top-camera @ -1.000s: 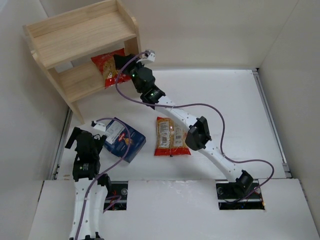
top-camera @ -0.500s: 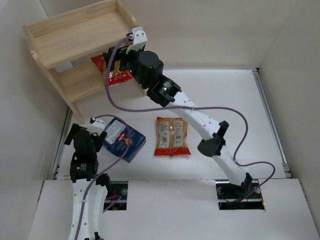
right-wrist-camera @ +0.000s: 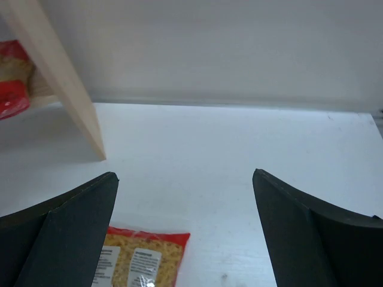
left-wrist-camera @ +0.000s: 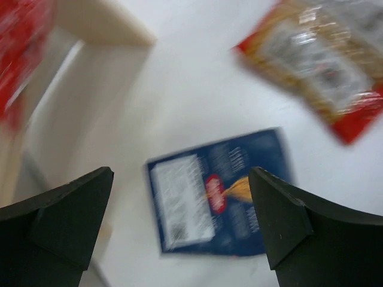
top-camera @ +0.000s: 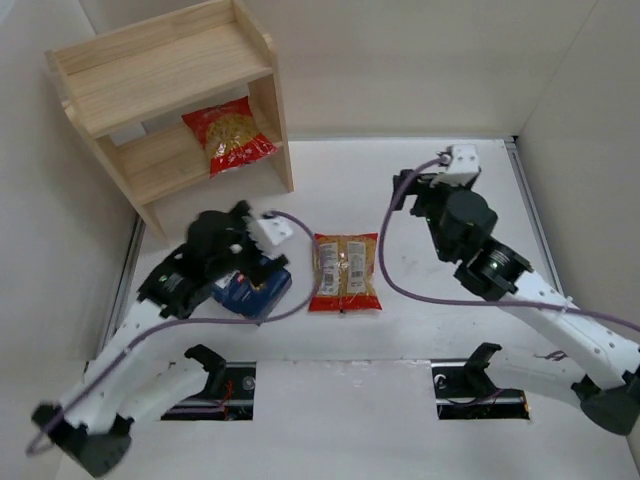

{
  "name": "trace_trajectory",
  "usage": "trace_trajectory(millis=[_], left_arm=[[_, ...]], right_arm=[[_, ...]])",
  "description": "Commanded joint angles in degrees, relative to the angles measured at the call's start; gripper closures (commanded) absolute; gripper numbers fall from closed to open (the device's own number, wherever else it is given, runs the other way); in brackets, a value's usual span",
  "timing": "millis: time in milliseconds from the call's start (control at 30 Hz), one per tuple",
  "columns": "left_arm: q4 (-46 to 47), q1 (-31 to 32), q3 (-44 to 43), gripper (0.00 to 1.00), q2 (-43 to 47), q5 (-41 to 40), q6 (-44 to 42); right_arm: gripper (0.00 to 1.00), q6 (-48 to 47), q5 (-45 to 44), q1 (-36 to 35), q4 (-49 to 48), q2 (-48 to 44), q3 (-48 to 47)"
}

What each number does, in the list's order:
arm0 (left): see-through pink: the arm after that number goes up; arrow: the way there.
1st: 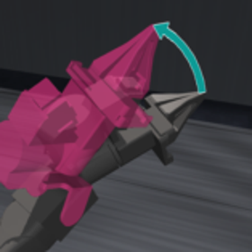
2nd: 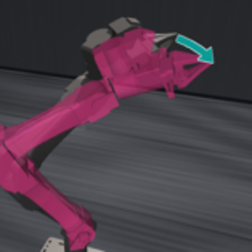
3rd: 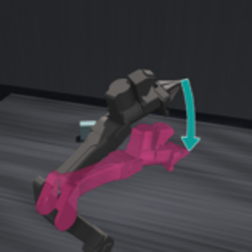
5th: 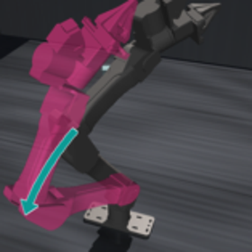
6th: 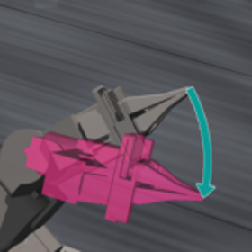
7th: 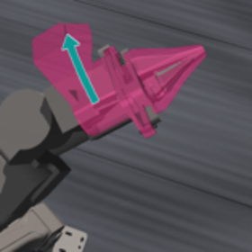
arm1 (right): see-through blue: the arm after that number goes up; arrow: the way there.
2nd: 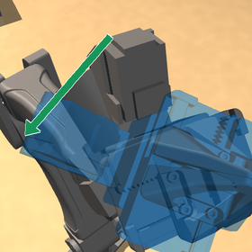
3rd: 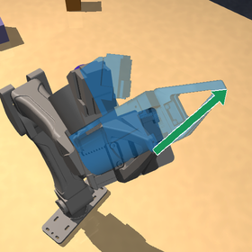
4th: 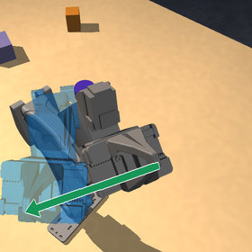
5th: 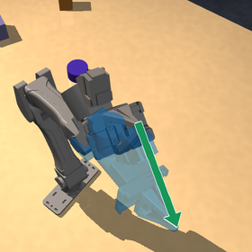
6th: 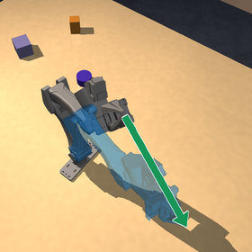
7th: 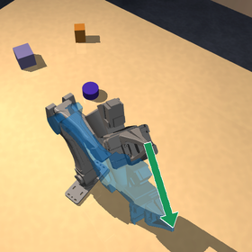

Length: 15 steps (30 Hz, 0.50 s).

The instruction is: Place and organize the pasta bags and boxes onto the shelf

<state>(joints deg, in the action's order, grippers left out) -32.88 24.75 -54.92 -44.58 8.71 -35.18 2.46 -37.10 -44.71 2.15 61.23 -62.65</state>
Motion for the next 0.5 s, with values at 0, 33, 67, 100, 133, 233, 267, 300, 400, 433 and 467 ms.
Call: trace_trajectory(millis=[0, 33, 67, 100, 133, 233, 267, 300, 400, 433, 467], left_arm=[[4.82, 22.40, 0.85, 0.00, -9.71, -7.69, 3.28], [8.50, 29.53, 2.08, 0.00, -12.96, -12.53, 2.75], [12.45, 34.74, 2.96, 0.00, -16.38, -16.14, 2.66], [15.36, 37.40, 3.41, 0.00, -18.94, -17.75, 2.83], [19.40, 39.69, 3.32, 0.00, -22.80, -17.59, 3.62], [27.06, 36.31, 1.57, 0.00, -29.58, -13.12, 8.70], [29.61, 33.59, 0.09, 0.00, -32.47, -11.89, 11.86], [30.68, 31.73, -1.06, 0.00, -34.33, -11.61, 13.98], [31.48, 27.25, -5.80, 0.00, -41.36, -12.93, 20.66], [31.04, 26.28, -6.95, 0.02, -43.21, -12.67, 22.07], [30.34, 25.66, -7.66, 0.04, -44.70, -12.32, 23.21]], right_arm=[[0.00, 11.21, -6.05, 3.69, 1.88, -7.85, 7.25], [0.00, 15.69, -5.97, 6.58, 3.02, -10.75, 10.24], [0.00, 19.30, -5.36, 9.65, 4.08, -13.39, 12.88], [0.00, 21.86, -3.96, 12.38, 5.48, -15.42, 14.99], [0.00, 23.45, -2.29, 14.93, 7.15, -17.01, 16.50], [0.00, 24.26, 2.46, 20.74, 11.72, -20.27, 19.40], [0.00, 24.52, 3.78, 21.89, 12.60, -21.49, 20.37], [0.00, 24.52, 4.40, 23.03, 12.96, -22.90, 21.42], [0.00, 24.79, 5.20, 25.94, 13.40, -27.12, 23.97], [0.00, 24.61, 5.37, 26.64, 13.40, -28.35, 24.59], [0.00, 24.26, 5.81, 27.26, 13.40, -29.49, 24.94]])
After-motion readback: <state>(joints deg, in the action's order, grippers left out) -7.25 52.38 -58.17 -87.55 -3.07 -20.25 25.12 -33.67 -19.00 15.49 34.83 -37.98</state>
